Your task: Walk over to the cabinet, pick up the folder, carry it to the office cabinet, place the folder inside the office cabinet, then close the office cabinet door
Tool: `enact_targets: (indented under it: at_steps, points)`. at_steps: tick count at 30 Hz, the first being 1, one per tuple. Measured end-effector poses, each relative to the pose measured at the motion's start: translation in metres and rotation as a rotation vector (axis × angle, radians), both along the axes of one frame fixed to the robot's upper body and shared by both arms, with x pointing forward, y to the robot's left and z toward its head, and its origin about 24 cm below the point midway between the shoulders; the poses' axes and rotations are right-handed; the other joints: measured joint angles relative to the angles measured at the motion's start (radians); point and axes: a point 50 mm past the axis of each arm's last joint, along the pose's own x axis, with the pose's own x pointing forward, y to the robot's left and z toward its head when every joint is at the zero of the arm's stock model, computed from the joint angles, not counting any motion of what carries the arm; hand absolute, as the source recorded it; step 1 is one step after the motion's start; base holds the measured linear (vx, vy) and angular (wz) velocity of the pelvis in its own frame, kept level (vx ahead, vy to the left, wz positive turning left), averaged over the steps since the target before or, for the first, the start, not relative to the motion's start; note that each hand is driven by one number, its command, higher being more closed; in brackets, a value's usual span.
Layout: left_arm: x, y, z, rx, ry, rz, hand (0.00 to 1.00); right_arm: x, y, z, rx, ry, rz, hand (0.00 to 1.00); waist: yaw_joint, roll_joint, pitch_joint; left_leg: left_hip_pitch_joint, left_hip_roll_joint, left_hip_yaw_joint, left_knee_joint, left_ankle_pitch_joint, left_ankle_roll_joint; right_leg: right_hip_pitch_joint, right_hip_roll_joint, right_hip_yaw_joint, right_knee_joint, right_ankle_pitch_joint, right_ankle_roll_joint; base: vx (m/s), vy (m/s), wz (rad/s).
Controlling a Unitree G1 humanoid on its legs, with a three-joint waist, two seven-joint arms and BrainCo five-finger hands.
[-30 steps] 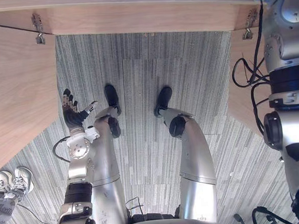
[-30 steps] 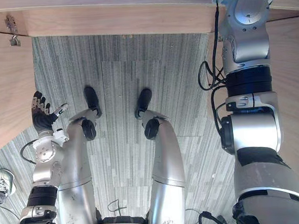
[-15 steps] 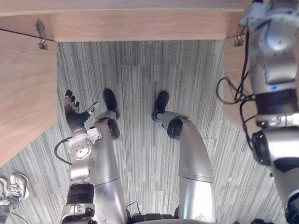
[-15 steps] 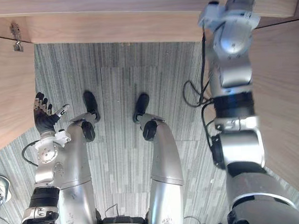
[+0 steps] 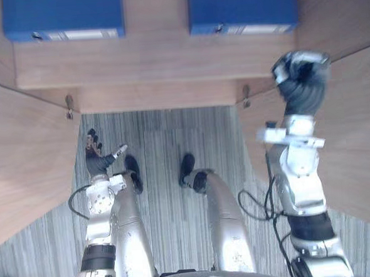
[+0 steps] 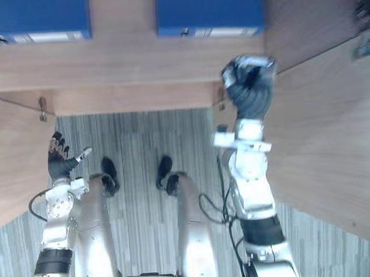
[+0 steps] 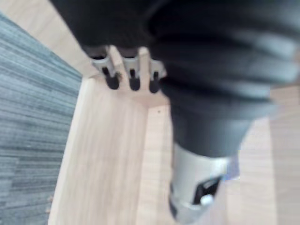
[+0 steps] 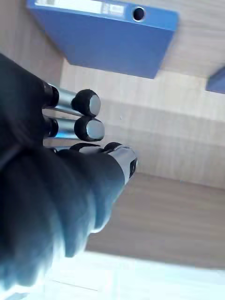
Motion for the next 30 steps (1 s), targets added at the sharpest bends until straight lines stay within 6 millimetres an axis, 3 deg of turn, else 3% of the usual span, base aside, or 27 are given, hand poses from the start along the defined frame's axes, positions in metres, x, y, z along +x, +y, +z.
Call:
enact_targets:
  at_steps: [4,7,9,12,16,19,23,24,30]
  points:
    - [-0.021,0.0,-0.029,0.002,0.126,-0.007,0.0,-0.01,0.021,-0.04,-0.057,0.162,0.079,1.0,0.003,0.0,-0.065,0.151,-0.008,0.028,-0.084,-0.002,0.006,0.154,0.012,0.004,-0.114,0.018,0.019,0.14,0.061,-0.03]
    - [-0.035,0.004,-0.07,-0.022,0.315,0.003,0.0,-0.008,0.03,-0.077,-0.053,0.33,0.124,1.0,0.0,-0.003,-0.115,0.254,-0.018,0.063,-0.151,-0.003,0.007,0.246,0.019,0.024,-0.197,0.044,0.023,0.14,0.07,-0.13]
    - [-0.043,0.005,-0.094,-0.006,0.445,-0.011,0.0,-0.008,0.037,-0.113,-0.049,0.492,0.157,1.0,-0.005,-0.005,-0.137,0.342,-0.026,0.089,-0.216,0.005,0.006,0.325,0.028,0.043,-0.275,0.073,0.031,0.16,0.072,-0.19]
    - [-0.054,0.007,-0.113,0.015,0.556,-0.044,0.0,-0.008,0.042,-0.162,-0.075,0.714,0.178,1.0,-0.022,-0.008,-0.17,0.423,-0.051,0.108,-0.315,0.035,0.004,0.402,0.034,0.056,-0.387,0.119,0.038,0.12,0.044,-0.11]
    - [-0.055,0.015,-0.122,0.041,0.624,-0.049,0.0,-0.016,0.034,-0.229,-0.135,1.026,0.129,1.0,-0.036,-0.001,-0.181,0.53,-0.081,0.136,-0.454,0.095,-0.002,0.536,0.056,0.078,-0.611,0.235,0.047,0.11,0.024,-0.12]
    - [-0.064,0.018,-0.129,0.055,0.669,-0.046,0.0,-0.025,0.023,-0.254,-0.177,1.152,0.085,1.0,-0.037,0.008,-0.193,0.611,-0.112,0.16,-0.545,0.13,0.001,0.612,0.052,0.102,-0.722,0.293,0.055,0.04,0.026,-0.19]
    - [-0.084,0.017,-0.143,0.047,0.752,-0.051,0.0,-0.039,0.011,-0.277,-0.2,1.281,0.028,1.0,-0.044,0.022,-0.238,0.679,-0.142,0.162,-0.616,0.152,0.003,0.672,0.044,0.117,-0.788,0.322,0.062,0.01,0.017,-0.08]
    - [-0.092,0.017,-0.147,0.046,0.783,-0.054,0.0,-0.043,0.006,-0.284,-0.202,1.32,0.006,0.0,-0.044,0.022,-0.256,0.696,-0.151,0.162,-0.639,0.159,0.004,0.68,0.041,0.126,-0.798,0.324,0.063,-0.01,0.014,-0.1]
    - [-0.119,0.012,-0.165,0.008,0.903,-0.06,0.0,-0.065,-0.018,-0.308,-0.148,1.483,-0.12,0.0,-0.045,0.02,-0.286,0.791,-0.208,0.147,-0.788,0.212,0.007,0.702,0.025,0.182,-0.832,0.335,0.079,-0.04,0.042,-0.22]
